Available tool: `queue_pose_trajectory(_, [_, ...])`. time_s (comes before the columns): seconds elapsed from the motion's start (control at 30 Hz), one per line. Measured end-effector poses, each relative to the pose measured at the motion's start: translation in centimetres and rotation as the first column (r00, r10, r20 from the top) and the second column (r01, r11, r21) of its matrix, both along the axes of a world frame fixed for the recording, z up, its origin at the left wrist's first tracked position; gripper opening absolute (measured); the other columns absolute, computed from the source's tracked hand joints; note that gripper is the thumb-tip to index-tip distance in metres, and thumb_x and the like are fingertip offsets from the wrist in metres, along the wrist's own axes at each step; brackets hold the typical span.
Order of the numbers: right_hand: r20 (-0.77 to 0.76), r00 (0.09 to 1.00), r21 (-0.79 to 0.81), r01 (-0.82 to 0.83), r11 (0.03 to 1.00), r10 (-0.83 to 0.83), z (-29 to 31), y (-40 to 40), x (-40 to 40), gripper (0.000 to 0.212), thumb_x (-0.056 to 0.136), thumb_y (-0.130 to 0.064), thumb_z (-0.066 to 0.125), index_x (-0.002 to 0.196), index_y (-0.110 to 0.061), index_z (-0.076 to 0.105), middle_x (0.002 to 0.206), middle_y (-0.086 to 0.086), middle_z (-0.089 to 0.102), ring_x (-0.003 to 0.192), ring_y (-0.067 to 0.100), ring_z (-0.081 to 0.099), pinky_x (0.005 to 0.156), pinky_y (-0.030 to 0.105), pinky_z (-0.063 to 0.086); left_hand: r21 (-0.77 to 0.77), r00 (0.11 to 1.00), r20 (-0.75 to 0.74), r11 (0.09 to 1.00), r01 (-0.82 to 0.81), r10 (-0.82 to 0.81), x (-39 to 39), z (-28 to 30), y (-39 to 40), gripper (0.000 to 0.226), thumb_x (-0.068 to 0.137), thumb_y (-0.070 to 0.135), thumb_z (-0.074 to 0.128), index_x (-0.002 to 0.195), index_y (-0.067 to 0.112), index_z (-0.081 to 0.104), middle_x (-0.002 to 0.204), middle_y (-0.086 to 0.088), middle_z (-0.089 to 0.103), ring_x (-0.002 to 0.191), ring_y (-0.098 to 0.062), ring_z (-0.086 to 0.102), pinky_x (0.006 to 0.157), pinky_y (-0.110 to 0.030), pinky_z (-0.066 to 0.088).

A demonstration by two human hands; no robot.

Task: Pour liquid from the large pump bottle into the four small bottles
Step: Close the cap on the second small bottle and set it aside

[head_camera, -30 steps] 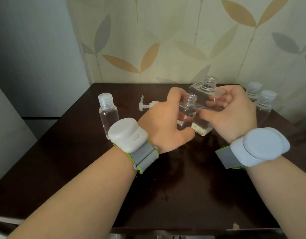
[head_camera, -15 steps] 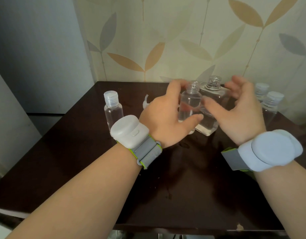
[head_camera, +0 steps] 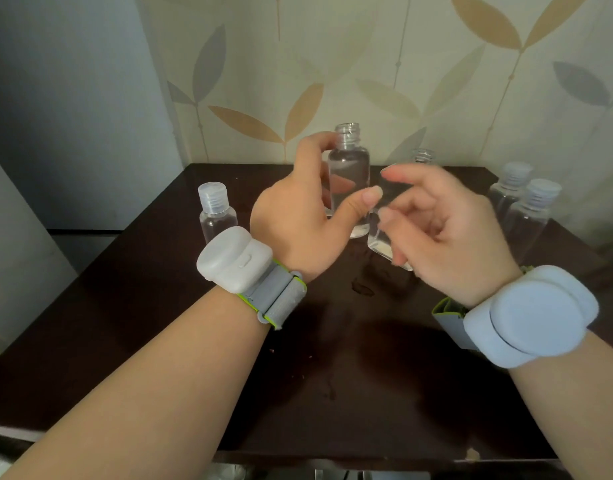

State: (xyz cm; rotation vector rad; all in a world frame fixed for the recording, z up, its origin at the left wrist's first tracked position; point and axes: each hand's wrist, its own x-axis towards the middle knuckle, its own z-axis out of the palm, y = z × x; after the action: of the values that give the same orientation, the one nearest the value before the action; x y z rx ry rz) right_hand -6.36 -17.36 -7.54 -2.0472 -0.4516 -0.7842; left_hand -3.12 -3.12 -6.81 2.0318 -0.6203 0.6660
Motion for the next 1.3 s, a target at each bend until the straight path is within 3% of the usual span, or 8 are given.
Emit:
queue_pose_trajectory(0.1, [-0.127, 0.986, -0.029, -0.11, 0.994, 0.105, -0.3, 0.1, 0.1, 0.033, 0.082, -0.013, 0.061, 0.111, -0.023, 0.05, 0.066, -0.01, 0.06, 0.047, 0.007, 0.057, 0.045, 0.008, 0.038, -0.018, 0.999, 0.029, 0.999, 0.035, -0.035, 0.1, 0.0, 0.1, 0.053, 0.075, 0.047, 0.054, 0.121, 0.025, 0.041, 0.074, 0.026, 0.057, 0.058, 0.007, 0.05, 0.058, -0.019, 0.042])
queue_pose_trajectory(0.27, [-0.208, 0.975, -0.06, -0.096, 0.994, 0.081, 0.0, 0.4, 0.1, 0.031, 0.067, -0.041, 0.061, 0.093, -0.038, 0.044, 0.07, 0.002, 0.063, 0.052, 0.012, 0.06, 0.045, 0.015, 0.045, 0.041, 0.989, 0.05, 0.99, 0.134, -0.136, -0.4, 0.4, 0.2, 0.041, 0.073, 0.048, 0.059, 0.106, 0.047, 0.034, 0.082, 0.021, 0.063, 0.065, 0.0, 0.058, 0.062, -0.027, 0.051])
queue_pose_trajectory(0.57, [-0.234, 0.972, -0.086, -0.054, 0.995, 0.033, -0.1, 0.3, 0.1, 0.044, 0.065, -0.04, 0.062, 0.093, -0.007, 0.057, 0.068, 0.005, 0.066, 0.056, 0.016, 0.063, 0.053, 0.034, 0.051, 0.131, 0.982, 0.003, 0.973, 0.188, -0.19, -0.4, 0.5, 0.4, 0.046, 0.066, 0.059, 0.056, 0.104, 0.051, 0.031, 0.086, 0.014, 0.063, 0.064, -0.006, 0.059, 0.064, -0.033, 0.052])
queue_pose_trajectory(0.8, [-0.252, 0.967, -0.015, 0.032, 0.999, -0.035, -0.3, 0.5, 0.2, 0.044, 0.064, -0.045, 0.061, 0.092, -0.012, 0.061, 0.075, 0.003, 0.068, 0.056, 0.018, 0.061, 0.057, 0.034, 0.053, 0.157, 1.0, -0.002, 0.987, -0.02, 0.02, 0.1, 2.3, 2.0, 0.032, 0.085, 0.033, 0.04, 0.111, 0.024, 0.057, 0.083, 0.014, 0.061, 0.083, -0.021, 0.064, 0.079, -0.04, 0.05])
queue_pose_trajectory(0.9, [-0.252, 0.966, -0.042, 0.05, 0.998, -0.059, -0.2, 0.4, 0.3, 0.05, 0.063, -0.047, 0.061, 0.094, -0.008, 0.06, 0.079, 0.007, 0.069, 0.059, 0.02, 0.062, 0.059, 0.037, 0.054, 0.417, 0.972, -0.05, 0.89, -0.187, 0.228, 0.5, 2.7, 2.9, 0.026, 0.089, 0.016, 0.043, 0.103, 0.029, 0.059, 0.097, 0.005, 0.066, 0.097, -0.024, 0.059, 0.083, -0.037, 0.046])
queue_pose_trajectory(1.0, [-0.252, 0.966, -0.047, 0.05, 0.998, -0.06, -0.3, 0.4, 0.3, 0.051, 0.062, -0.046, 0.061, 0.094, -0.007, 0.06, 0.079, 0.008, 0.069, 0.058, 0.019, 0.062, 0.059, 0.035, 0.054, 0.722, 0.925, -0.252, 0.692, -0.016, 0.285, 0.7, 2.6, 3.0, 0.037, 0.085, 0.01, 0.043, 0.117, 0.029, 0.051, 0.118, 0.001, 0.056, 0.106, -0.02, 0.051, 0.084, -0.027, 0.039])
queue_pose_trajectory(1.1, [-0.261, 0.963, -0.061, 0.055, 0.997, -0.069, -0.3, 0.4, 0.3, 0.052, 0.061, -0.047, 0.06, 0.096, -0.008, 0.06, 0.077, 0.006, 0.069, 0.057, 0.016, 0.062, 0.058, 0.031, 0.053, 0.801, 0.896, -0.365, 0.576, 0.165, 0.252, 0.6, 2.2, 2.6, 0.047, 0.084, 0.025, 0.053, 0.129, 0.027, 0.038, 0.125, -0.002, 0.047, 0.095, -0.015, 0.044, 0.081, -0.024, 0.035])
queue_pose_trajectory(1.3, [-0.285, 0.957, -0.076, 0.041, 0.996, -0.061, -0.4, 0.4, 0.4, 0.053, 0.061, -0.048, 0.06, 0.098, -0.009, 0.059, 0.084, 0.005, 0.069, 0.059, 0.015, 0.063, 0.056, 0.03, 0.053, 0.877, 0.879, -0.341, 0.449, 0.17, 0.333, 0.4, 1.4, 2.0, 0.053, 0.084, 0.03, 0.059, 0.129, 0.02, 0.034, 0.121, -0.002, 0.05, 0.099, -0.016, 0.049, 0.077, -0.024, 0.039])
